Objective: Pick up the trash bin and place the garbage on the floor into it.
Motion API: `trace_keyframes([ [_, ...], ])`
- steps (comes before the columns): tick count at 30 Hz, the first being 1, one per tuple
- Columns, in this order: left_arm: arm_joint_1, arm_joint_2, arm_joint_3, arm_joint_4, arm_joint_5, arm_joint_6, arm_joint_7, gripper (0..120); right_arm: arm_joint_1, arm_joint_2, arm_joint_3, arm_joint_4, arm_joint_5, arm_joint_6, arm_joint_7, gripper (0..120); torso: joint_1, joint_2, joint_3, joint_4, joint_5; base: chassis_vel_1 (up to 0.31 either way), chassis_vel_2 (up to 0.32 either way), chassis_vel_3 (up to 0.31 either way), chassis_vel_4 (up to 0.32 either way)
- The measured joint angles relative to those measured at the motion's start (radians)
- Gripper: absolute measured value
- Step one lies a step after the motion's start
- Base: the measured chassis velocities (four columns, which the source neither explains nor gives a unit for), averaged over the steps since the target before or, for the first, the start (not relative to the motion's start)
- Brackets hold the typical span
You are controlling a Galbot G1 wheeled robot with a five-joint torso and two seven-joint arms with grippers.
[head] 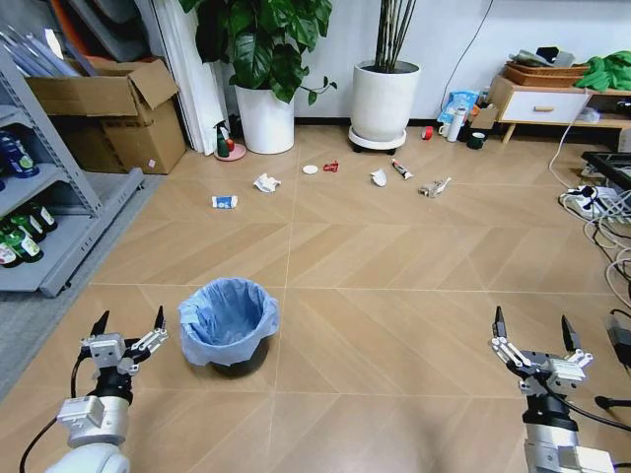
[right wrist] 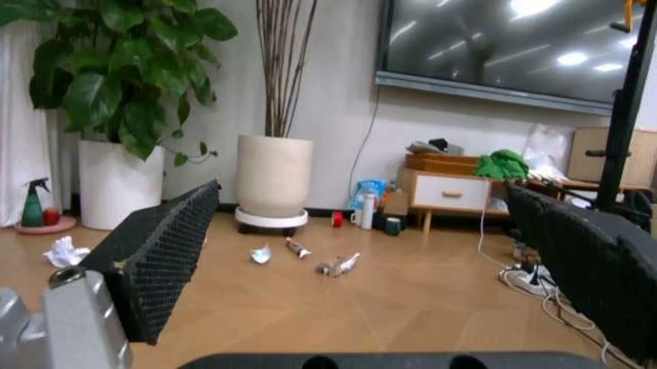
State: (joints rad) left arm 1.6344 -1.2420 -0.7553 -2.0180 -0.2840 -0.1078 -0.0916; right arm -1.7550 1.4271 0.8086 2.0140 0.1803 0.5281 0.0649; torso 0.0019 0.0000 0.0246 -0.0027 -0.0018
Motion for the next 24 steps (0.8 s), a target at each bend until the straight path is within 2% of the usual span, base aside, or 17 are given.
trace_keyframes([
  [11,-0.007,0.028,0.011,-0.015,-0.002,0.048,-0.018,100,0.004,-0.006,0.004,-0.021,-0.012,0.011,-0.005,100,0.000,0.000,0.000,0.0000,0.0000,0.000,0.000,0.000,0.000],
  [13,-0.015,0.054,0.021,-0.017,-0.023,0.120,-0.047,100,0.010,-0.013,0.008,-0.031,-0.018,0.016,-0.004,100,0.000,0.000,0.000,0.0001,0.0000,0.000,0.000,0.000,0.000],
  [14,-0.015,0.054,0.021,-0.017,-0.023,0.120,-0.047,100,0.010,-0.013,0.008,-0.031,-0.018,0.016,-0.004,100,0.000,0.000,0.000,0.0001,0.0000,0.000,0.000,0.000,0.000],
  [18,-0.046,0.106,0.048,-0.009,-0.083,0.241,-0.096,100,0.018,-0.022,0.007,-0.053,-0.019,0.023,0.007,100,0.000,0.000,0.000,-0.0001,-0.0001,0.000,0.000,0.000,0.000],
  [24,-0.068,0.150,0.077,-0.008,-0.151,0.326,-0.131,100,0.017,-0.025,-0.003,-0.055,-0.022,0.023,0.003,100,0.000,0.000,0.000,0.0000,-0.0001,0.000,0.000,0.000,0.000],
])
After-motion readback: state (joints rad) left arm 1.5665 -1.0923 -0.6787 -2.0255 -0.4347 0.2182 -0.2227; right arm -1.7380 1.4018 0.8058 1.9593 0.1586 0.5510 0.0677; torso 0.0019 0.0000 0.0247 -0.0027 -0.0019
